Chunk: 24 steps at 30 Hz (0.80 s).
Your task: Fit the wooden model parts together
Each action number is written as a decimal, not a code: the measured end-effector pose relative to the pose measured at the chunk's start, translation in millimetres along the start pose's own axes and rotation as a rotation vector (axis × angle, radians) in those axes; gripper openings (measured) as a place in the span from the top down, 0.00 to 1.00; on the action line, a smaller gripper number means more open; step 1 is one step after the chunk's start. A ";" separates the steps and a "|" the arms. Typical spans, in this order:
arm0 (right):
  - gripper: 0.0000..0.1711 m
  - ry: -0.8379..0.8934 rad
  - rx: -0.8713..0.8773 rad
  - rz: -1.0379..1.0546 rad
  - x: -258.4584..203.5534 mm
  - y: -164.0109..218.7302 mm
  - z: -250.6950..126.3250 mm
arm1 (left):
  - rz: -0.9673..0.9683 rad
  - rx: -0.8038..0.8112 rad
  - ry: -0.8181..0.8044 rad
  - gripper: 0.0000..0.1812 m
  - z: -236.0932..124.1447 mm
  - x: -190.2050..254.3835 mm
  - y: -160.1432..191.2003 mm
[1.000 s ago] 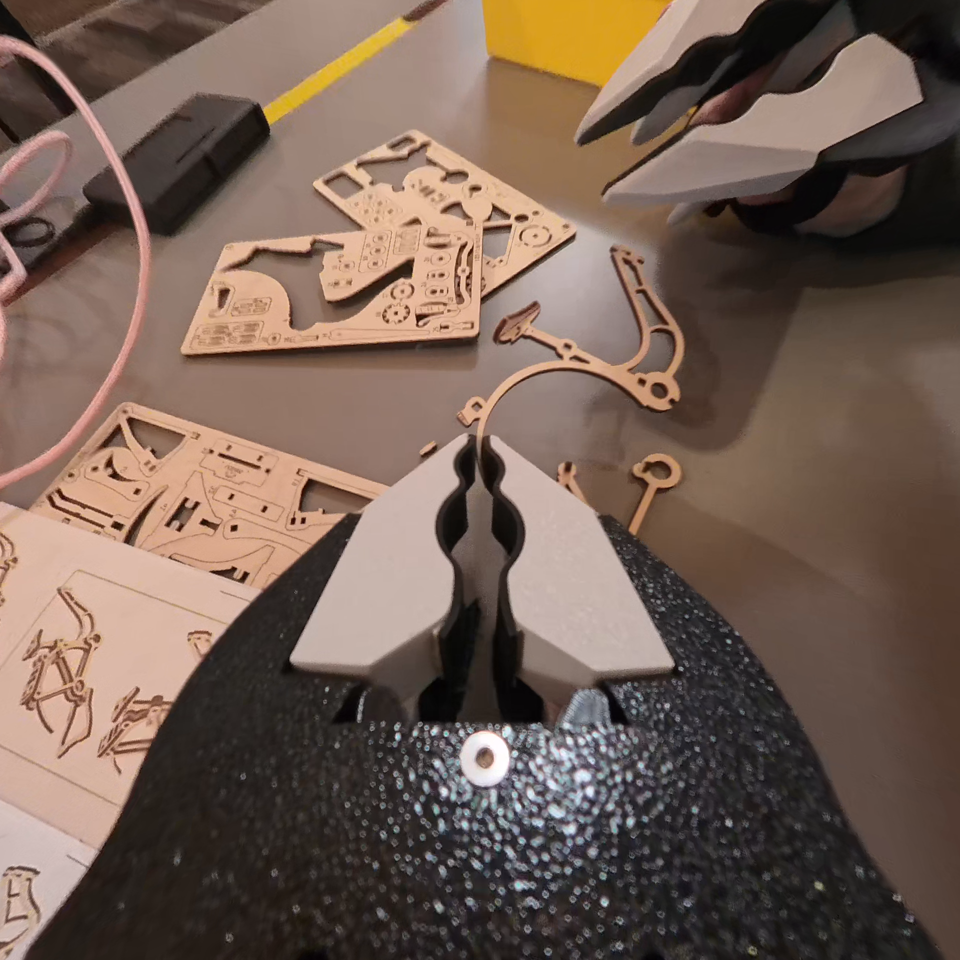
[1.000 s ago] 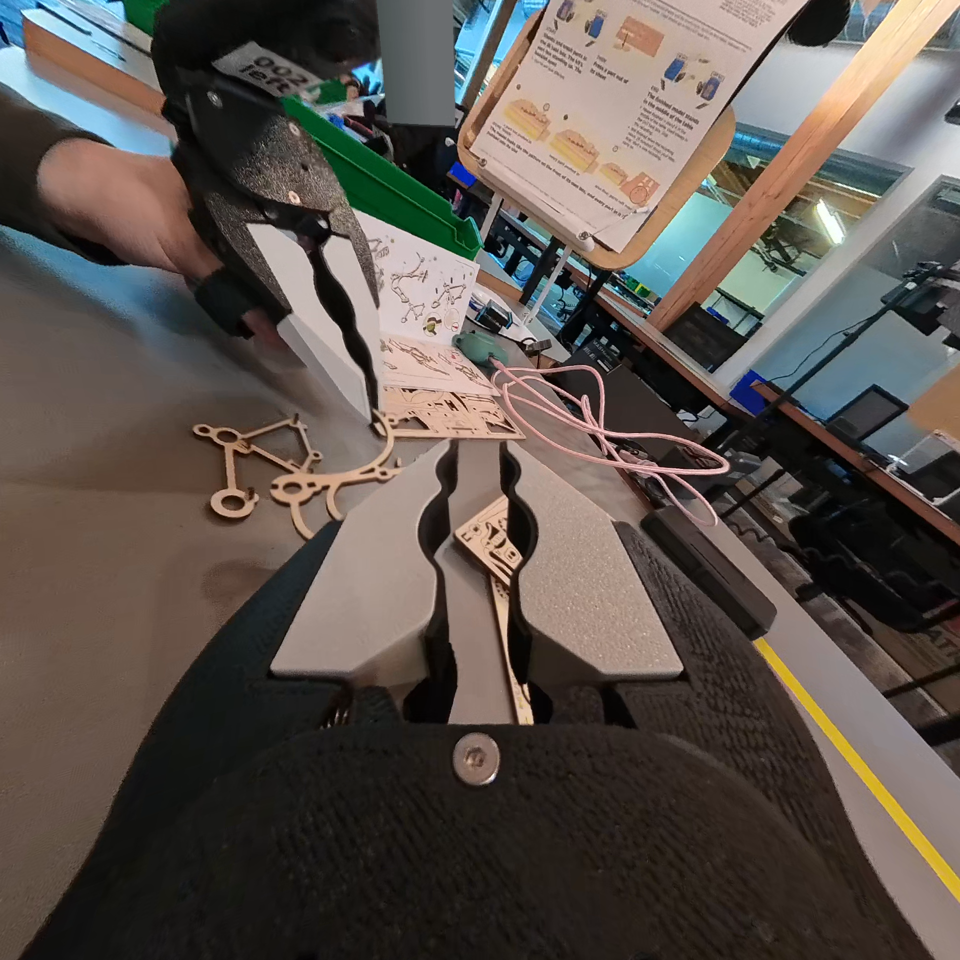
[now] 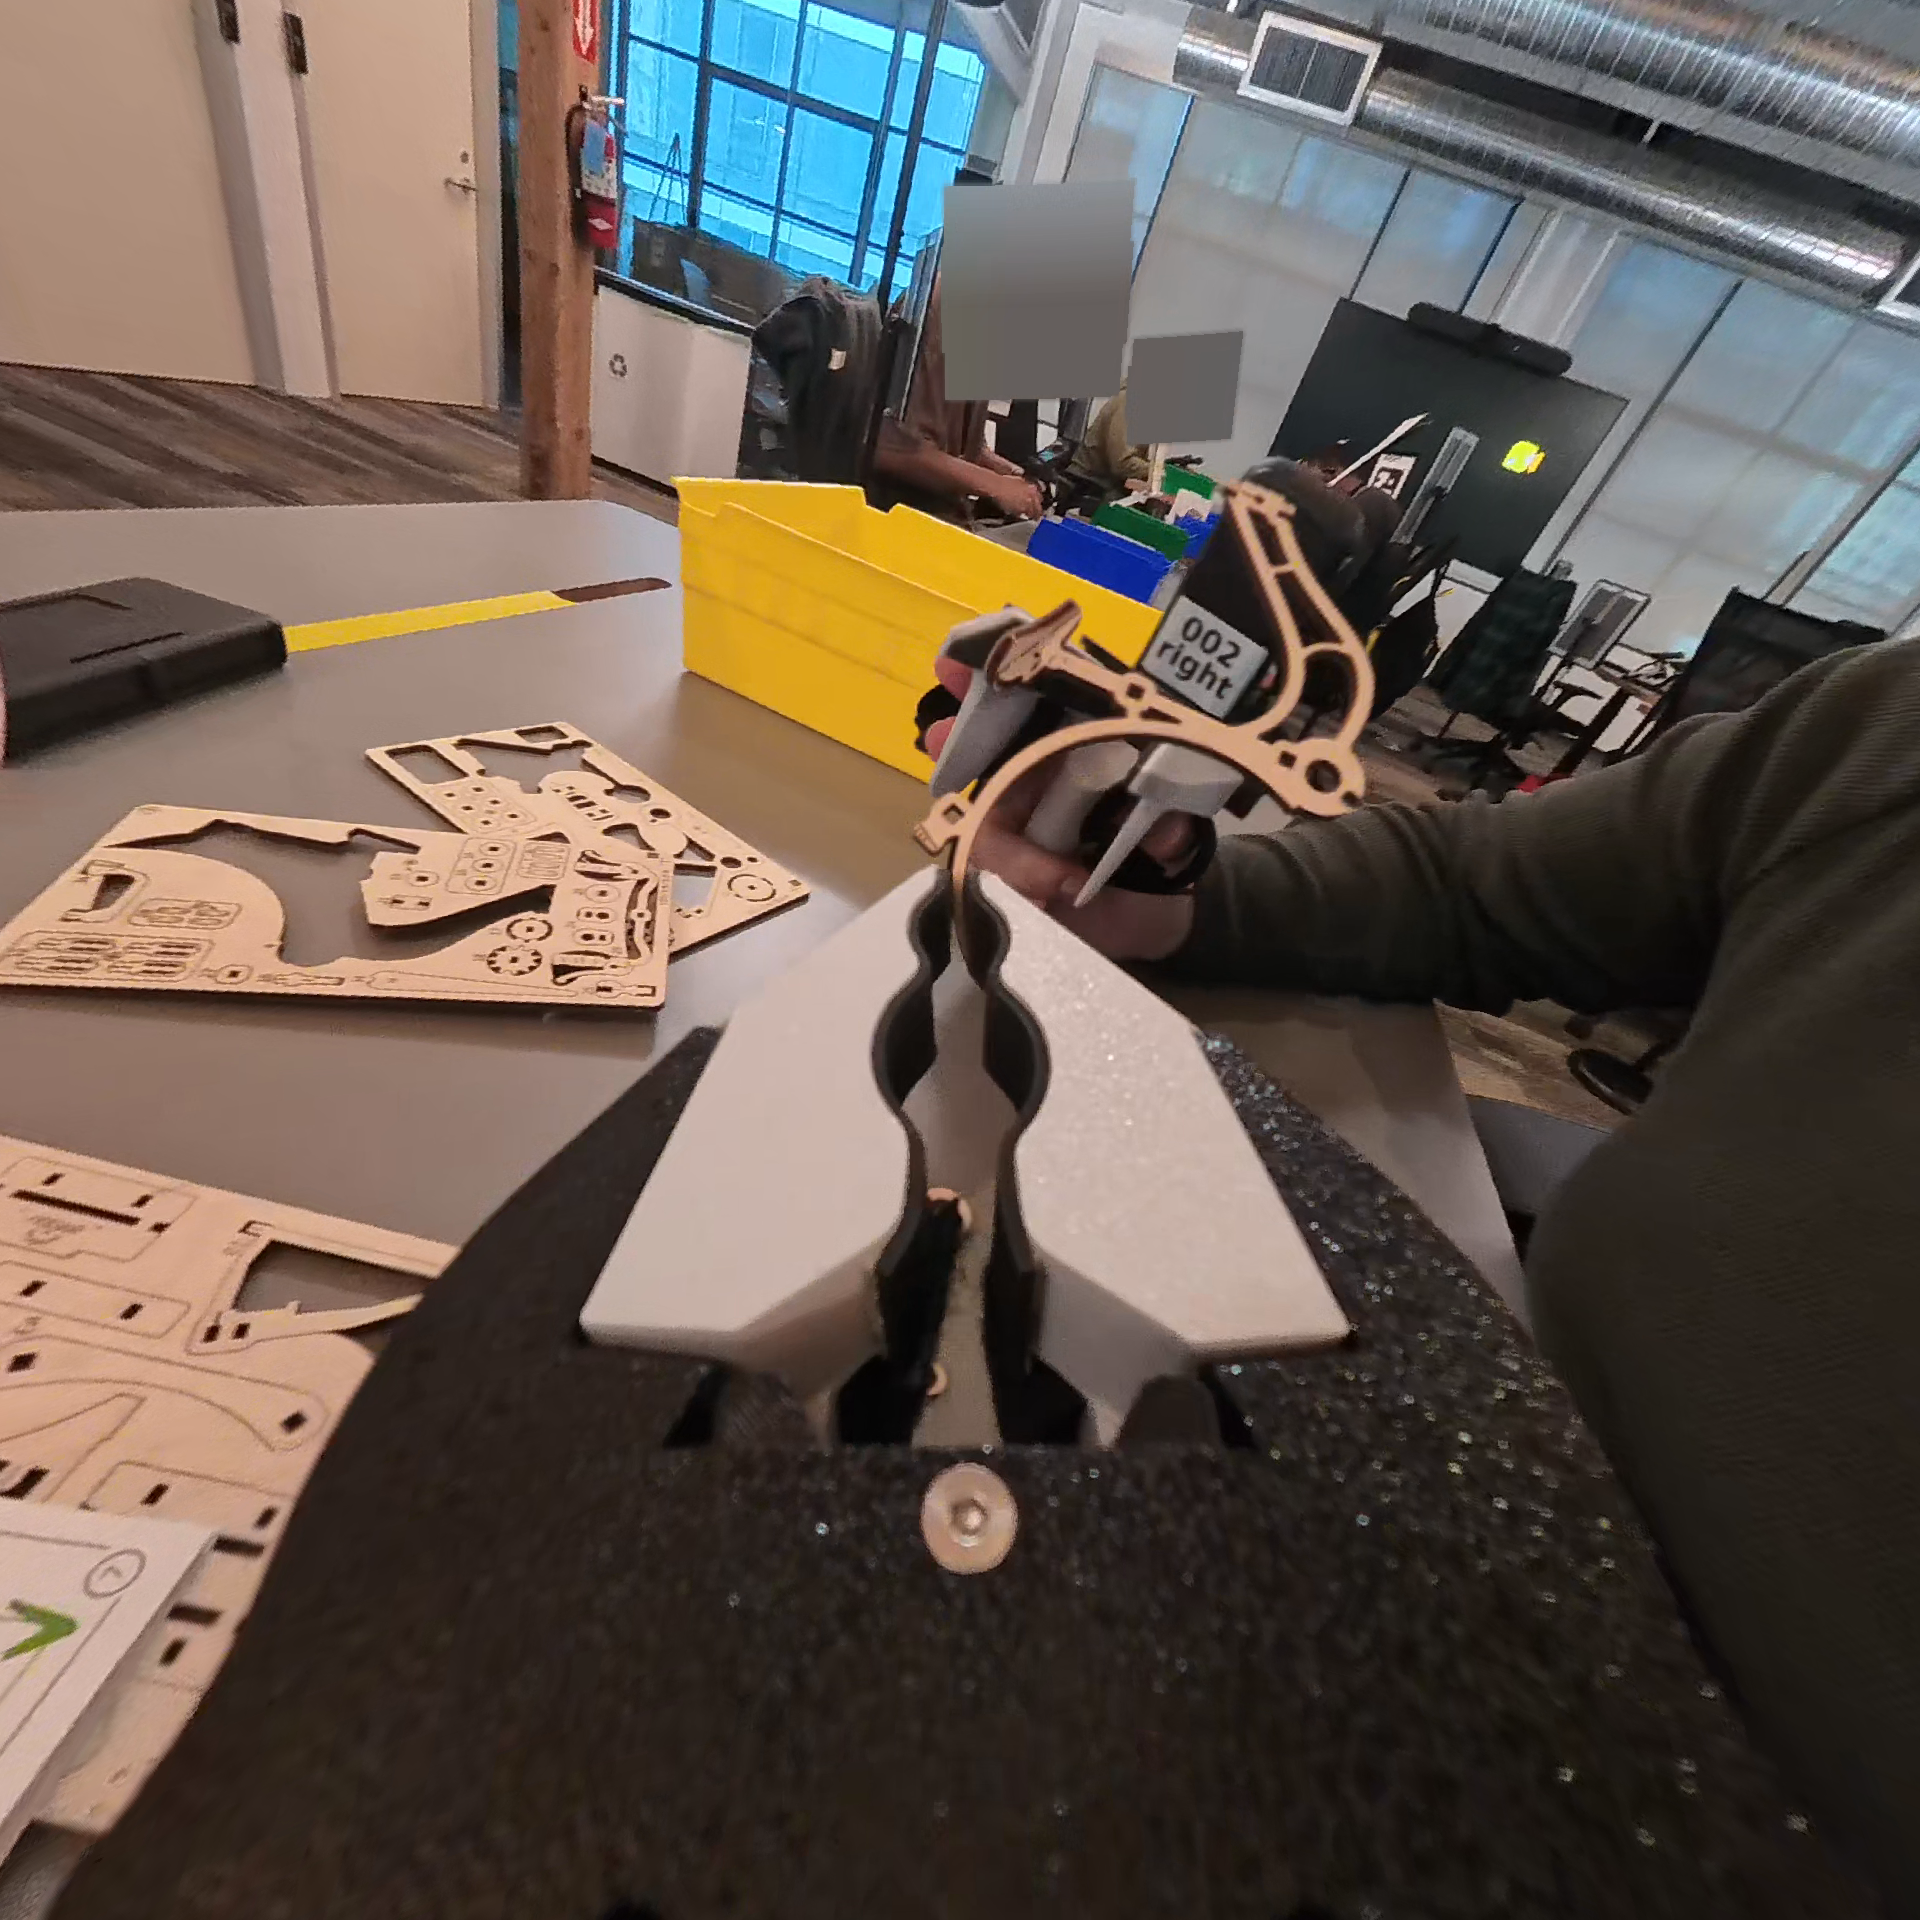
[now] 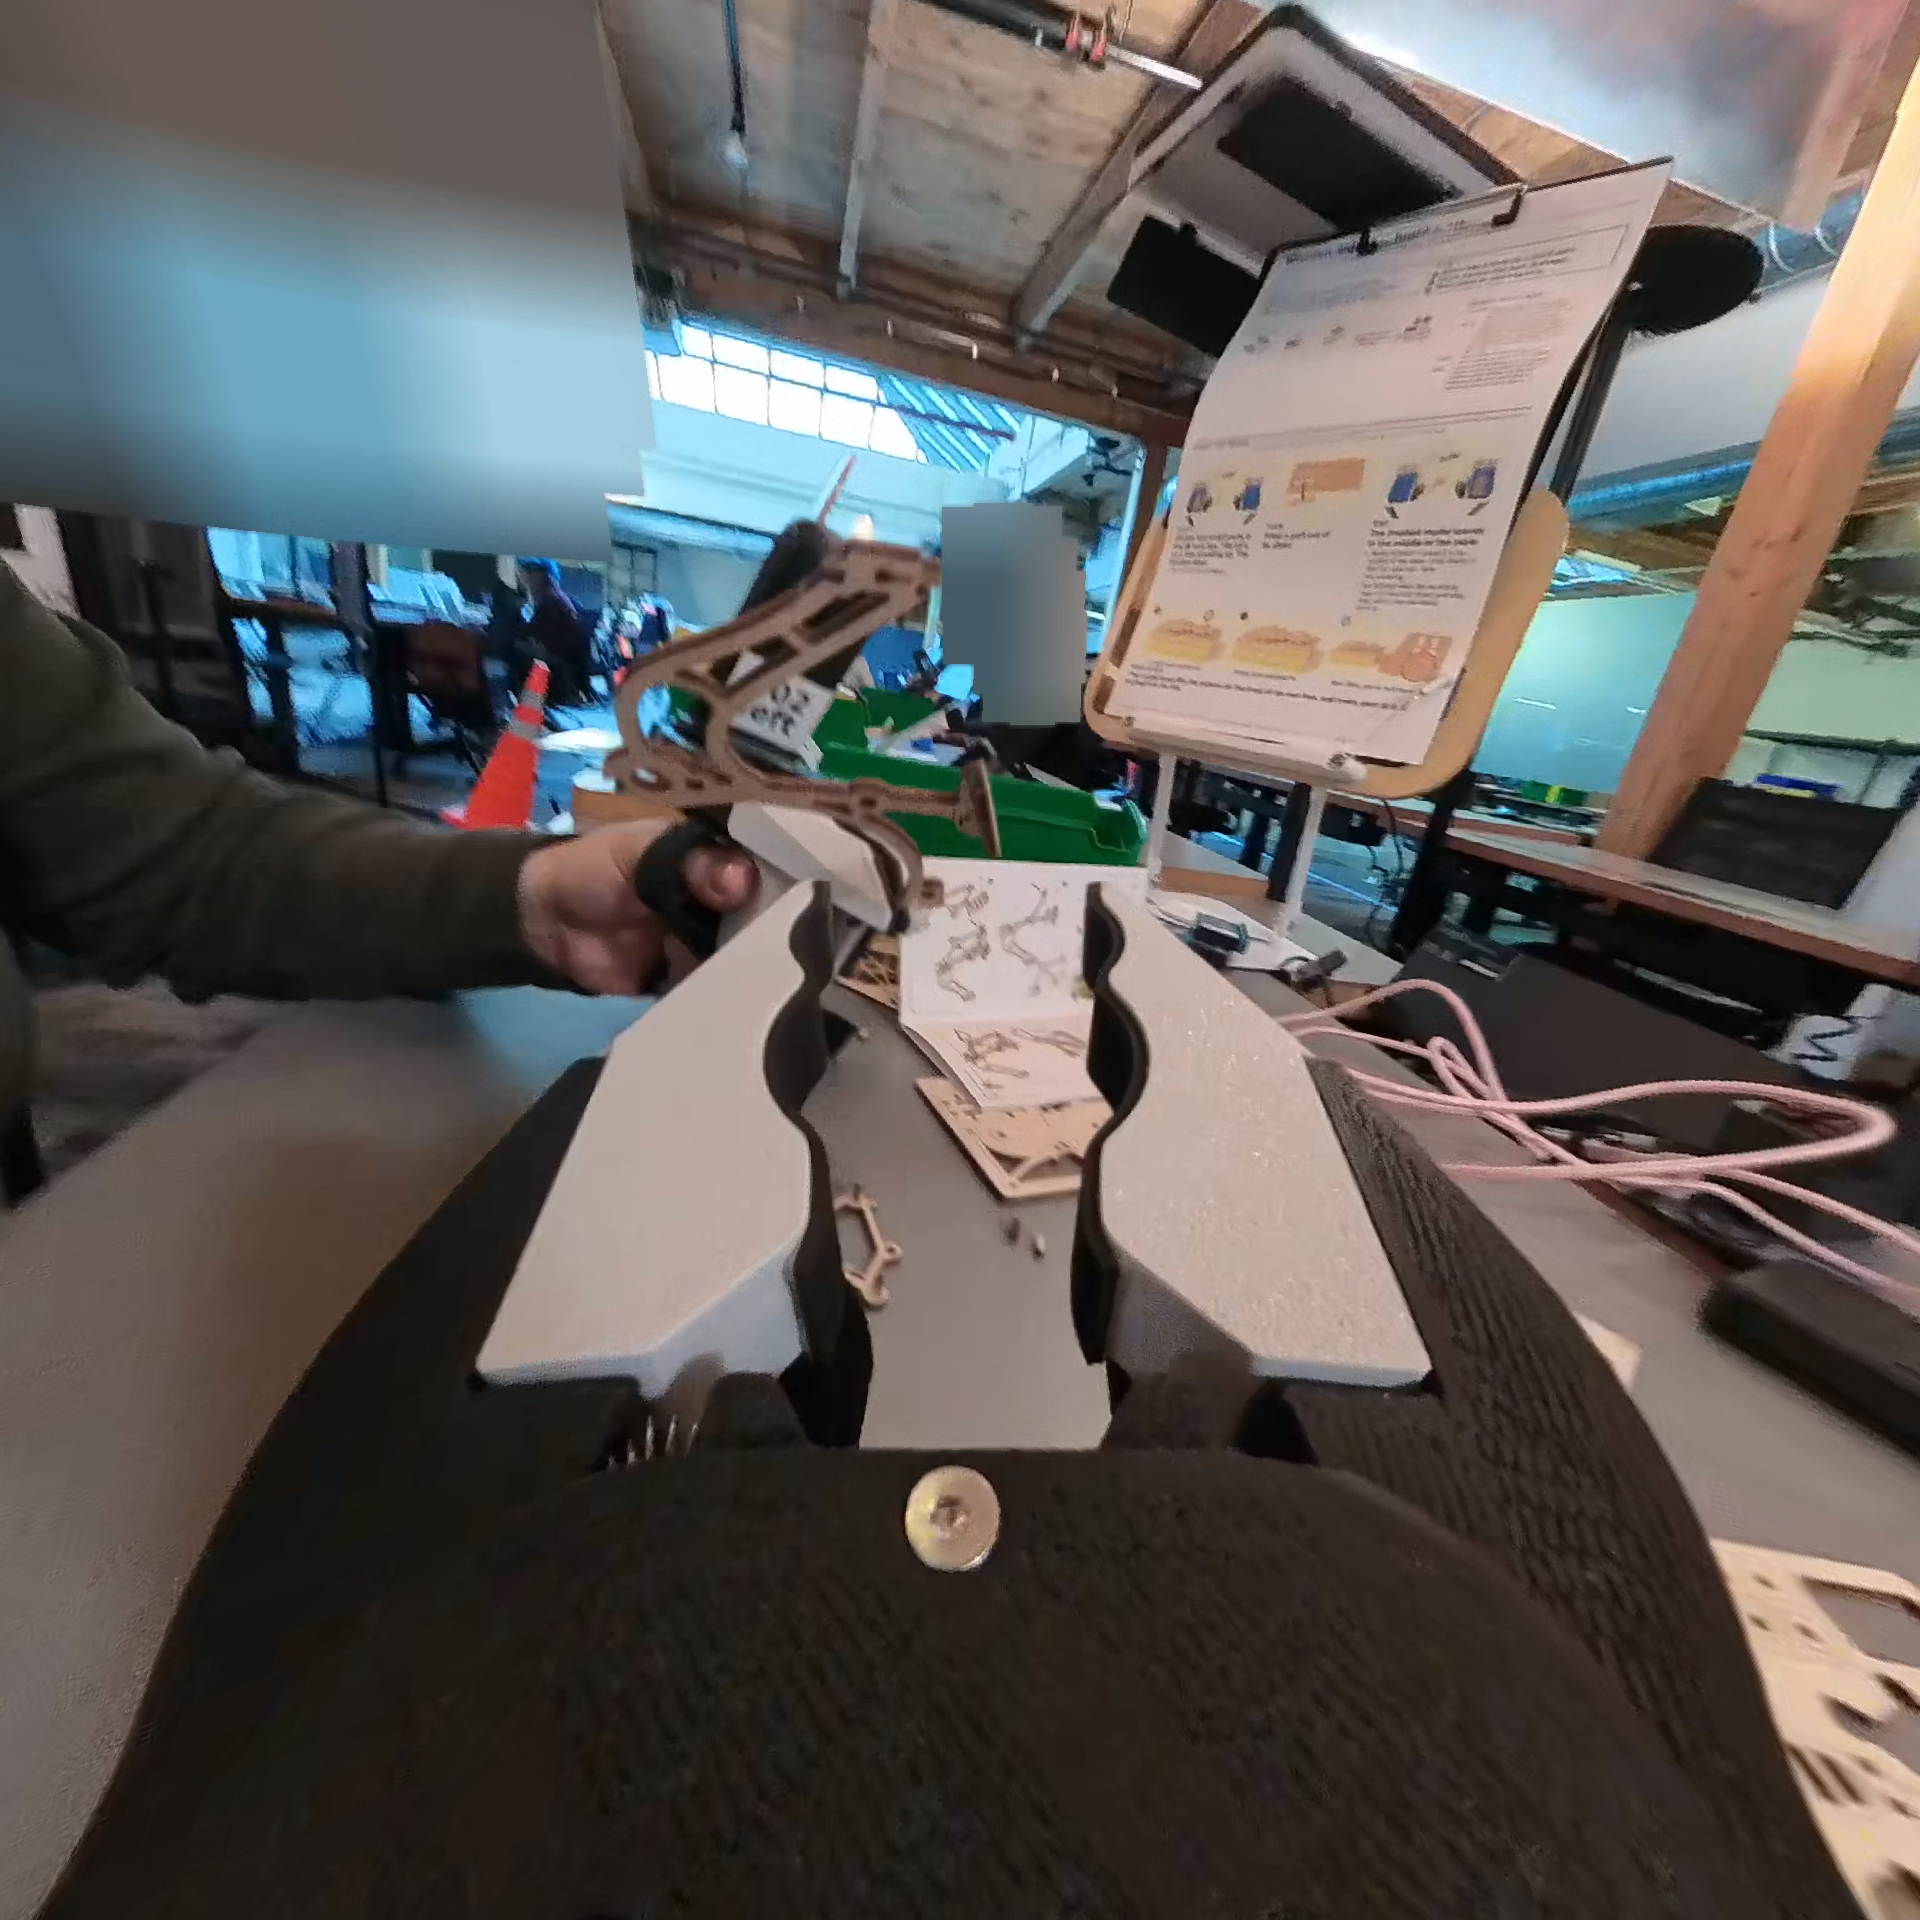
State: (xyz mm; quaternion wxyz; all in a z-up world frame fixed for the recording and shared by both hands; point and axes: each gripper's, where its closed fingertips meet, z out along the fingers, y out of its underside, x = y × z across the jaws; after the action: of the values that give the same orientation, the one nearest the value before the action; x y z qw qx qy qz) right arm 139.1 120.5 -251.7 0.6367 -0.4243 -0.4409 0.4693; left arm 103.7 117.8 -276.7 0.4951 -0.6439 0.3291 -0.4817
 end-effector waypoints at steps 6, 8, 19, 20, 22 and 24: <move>0.80 -0.013 0.118 0.171 2.4 -15.8 -2.5 | -0.085 0.009 0.092 1.00 8.7 12.4 6.6; 0.82 -0.033 0.118 0.175 -1.2 -15.5 -1.8 | -0.090 -0.003 0.104 1.00 10.9 14.3 10.0; 0.95 -0.094 0.128 0.202 -10.6 -17.0 -1.7 | -0.116 -0.006 0.132 1.00 14.7 18.3 13.9; 0.96 -0.092 0.128 0.196 -10.5 -17.2 -1.8 | -0.115 -0.007 0.136 1.00 15.0 19.0 14.2; 0.97 -0.076 0.123 0.179 -9.2 -16.7 -1.9 | -0.113 -0.009 0.134 1.00 15.5 19.3 14.6; 0.98 -0.071 0.113 0.167 -9.2 -16.1 -1.6 | -0.108 -0.013 0.133 1.00 15.8 19.4 15.4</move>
State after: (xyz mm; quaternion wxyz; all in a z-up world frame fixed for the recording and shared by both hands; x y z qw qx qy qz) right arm 142.7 108.2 -238.3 0.6020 -0.4061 -0.3993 0.5596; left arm 125.8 100.9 -286.4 0.4411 -0.6307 0.3290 -0.5472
